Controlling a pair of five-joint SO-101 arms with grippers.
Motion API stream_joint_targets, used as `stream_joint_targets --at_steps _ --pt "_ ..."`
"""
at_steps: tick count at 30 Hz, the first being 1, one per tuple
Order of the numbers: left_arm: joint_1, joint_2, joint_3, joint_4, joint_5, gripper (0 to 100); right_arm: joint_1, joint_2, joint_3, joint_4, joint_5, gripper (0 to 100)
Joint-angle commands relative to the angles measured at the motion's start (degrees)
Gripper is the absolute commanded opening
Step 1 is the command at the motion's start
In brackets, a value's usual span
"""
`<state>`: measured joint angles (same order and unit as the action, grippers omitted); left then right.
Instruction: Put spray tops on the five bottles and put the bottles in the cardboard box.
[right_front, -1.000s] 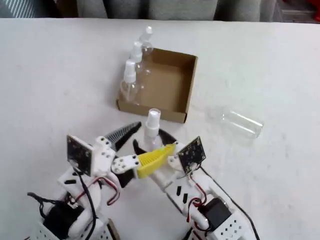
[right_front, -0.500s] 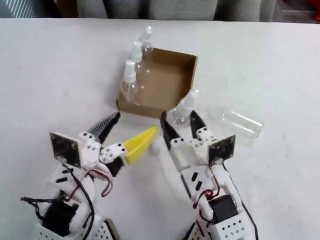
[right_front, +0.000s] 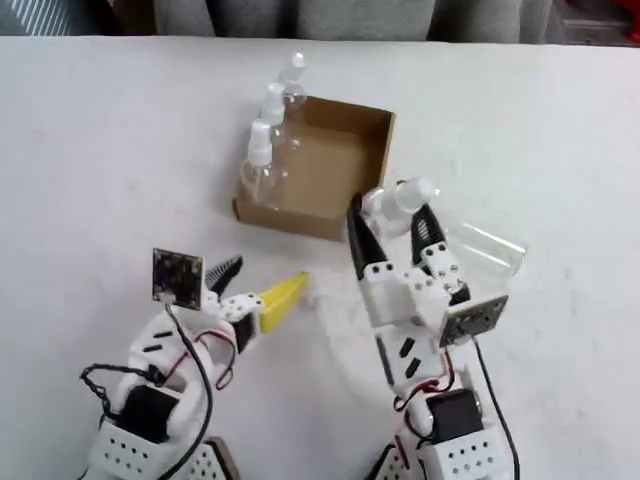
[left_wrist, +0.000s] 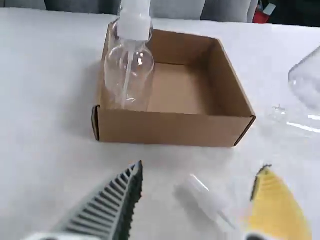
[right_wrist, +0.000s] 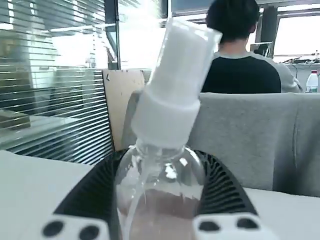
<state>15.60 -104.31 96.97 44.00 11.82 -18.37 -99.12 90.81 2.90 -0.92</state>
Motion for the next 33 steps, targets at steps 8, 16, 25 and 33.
stream_joint_targets --at_steps 8,16,25,33 --pt "-0.75 -0.66 0.00 -0.62 -7.03 7 0.84 33.98 -20.31 -13.49 0.44 1.6" --pt "-0.75 -0.66 0.00 3.16 -7.12 3 0.92 56.31 -22.68 -34.15 0.79 1.6" --pt "-0.84 -0.66 0.00 3.60 -13.54 2 4.88 86.81 -37.36 -46.73 0.44 1.6" --pt "-0.84 -0.66 0.00 3.60 -14.07 2 5.93 107.82 -53.98 -47.60 0.44 1.6"
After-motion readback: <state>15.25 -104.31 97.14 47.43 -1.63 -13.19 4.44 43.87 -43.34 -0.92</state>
